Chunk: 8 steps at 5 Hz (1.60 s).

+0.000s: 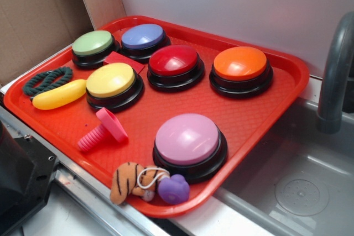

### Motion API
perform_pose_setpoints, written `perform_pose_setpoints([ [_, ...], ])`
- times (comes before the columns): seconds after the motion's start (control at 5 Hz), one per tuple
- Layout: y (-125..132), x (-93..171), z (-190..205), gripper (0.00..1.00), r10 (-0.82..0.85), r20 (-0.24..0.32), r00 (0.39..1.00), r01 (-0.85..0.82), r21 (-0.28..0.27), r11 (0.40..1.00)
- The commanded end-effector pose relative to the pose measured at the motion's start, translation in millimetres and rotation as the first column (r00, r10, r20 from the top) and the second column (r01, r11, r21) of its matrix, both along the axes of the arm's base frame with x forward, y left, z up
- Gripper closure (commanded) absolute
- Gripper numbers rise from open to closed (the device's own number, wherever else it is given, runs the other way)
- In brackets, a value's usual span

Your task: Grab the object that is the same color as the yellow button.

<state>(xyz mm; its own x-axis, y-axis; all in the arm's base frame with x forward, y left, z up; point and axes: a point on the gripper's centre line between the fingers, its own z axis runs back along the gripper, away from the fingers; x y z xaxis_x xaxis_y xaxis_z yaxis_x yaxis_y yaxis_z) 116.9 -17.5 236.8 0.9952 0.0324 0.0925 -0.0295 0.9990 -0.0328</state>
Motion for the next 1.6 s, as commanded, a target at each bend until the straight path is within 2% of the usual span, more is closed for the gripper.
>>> perform_pose_setpoints([
  [0.0, 0, 0, 0, 0.00, 0.000, 0.000, 1.000, 0.000, 0.000, 1.000],
  [0.2, 8, 9, -15, 0.00, -0.126, 0.078, 0.989, 0.128, -0.020, 0.992],
  [0.6, 34, 19, -59, 0.00, -0.221, 0.059, 0.974, 0.218, 0.043, 0.975],
  [0.8, 57, 20, -91, 0.00, -0.257, 0.064, 0.964, 0.249, 0.105, 0.963],
  [1.2, 93, 33, -151, 0.00, -0.344, 0.015, 0.939, 0.334, 0.198, 0.921],
  [1.4, 103, 37, -171, 0.00, -0.387, 0.017, 0.922, 0.375, 0.213, 0.902],
])
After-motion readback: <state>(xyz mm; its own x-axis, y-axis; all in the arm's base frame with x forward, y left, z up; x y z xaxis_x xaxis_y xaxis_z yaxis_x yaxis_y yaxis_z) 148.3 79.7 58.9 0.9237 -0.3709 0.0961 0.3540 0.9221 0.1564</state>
